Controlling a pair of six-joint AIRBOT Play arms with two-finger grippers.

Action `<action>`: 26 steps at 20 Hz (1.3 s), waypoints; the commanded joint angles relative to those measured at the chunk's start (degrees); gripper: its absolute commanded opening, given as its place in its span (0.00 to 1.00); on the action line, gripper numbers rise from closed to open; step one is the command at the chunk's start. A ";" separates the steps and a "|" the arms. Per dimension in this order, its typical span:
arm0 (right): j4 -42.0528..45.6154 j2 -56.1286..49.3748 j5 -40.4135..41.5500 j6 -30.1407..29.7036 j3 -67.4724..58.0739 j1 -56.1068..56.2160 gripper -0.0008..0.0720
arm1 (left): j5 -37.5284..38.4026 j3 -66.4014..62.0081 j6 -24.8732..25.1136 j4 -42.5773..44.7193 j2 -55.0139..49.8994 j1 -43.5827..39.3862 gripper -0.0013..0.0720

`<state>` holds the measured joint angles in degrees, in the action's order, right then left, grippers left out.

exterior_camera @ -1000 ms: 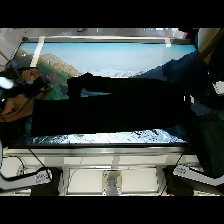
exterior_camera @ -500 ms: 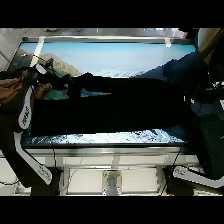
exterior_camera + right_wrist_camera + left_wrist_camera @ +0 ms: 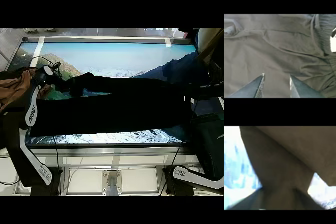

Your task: Fold the clothes and pants, and hang the long-sleeved shirts on hangers.

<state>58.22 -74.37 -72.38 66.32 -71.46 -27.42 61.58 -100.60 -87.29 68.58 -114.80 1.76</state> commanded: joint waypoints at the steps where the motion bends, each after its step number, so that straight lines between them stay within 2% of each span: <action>1: 0.15 -0.04 0.42 0.00 0.02 0.31 0.49 | 0.20 -0.11 2.54 0.52 -0.28 -0.81 0.04; 7: 0.28 -0.04 -0.57 0.00 0.02 0.31 0.48 | 0.20 -2.64 2.56 2.14 2.78 0.48 0.03; 10: 0.35 -0.04 -1.68 0.00 0.02 0.31 0.48 | 0.24 -5.27 0.46 11.72 8.07 1.73 0.03; 15: 0.28 -0.04 -1.64 0.20 0.02 0.31 0.48 | 0.26 -5.75 0.33 27.96 16.44 2.16 0.03; 19: 0.24 -0.04 -2.01 0.22 0.02 0.31 0.48 | 1.29 -5.68 0.17 35.34 14.75 2.16 0.03; 22: 0.24 -0.04 -2.43 0.20 0.02 0.31 0.48 | 3.15 -5.68 -3.41 40.92 12.44 2.19 0.03; 23: 0.24 -0.04 -2.45 0.20 0.02 0.31 0.48 | 3.91 -5.68 -3.85 40.70 11.85 2.25 0.13; 24: 0.24 -0.04 -2.49 0.20 0.02 0.31 0.48 | 4.37 -5.68 -3.89 40.68 11.54 2.25 0.68; 25: 0.24 -0.04 -2.71 0.20 0.02 0.31 0.48 | 4.26 -5.70 -4.55 40.79 11.54 1.99 0.97; 26: 0.24 -0.04 -2.95 0.20 0.02 0.31 0.48 | 4.15 -5.73 -4.55 40.94 11.87 1.90 0.99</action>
<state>58.48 -74.41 -74.85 66.46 -71.48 -27.18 64.84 -106.24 -90.37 107.09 -102.54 3.86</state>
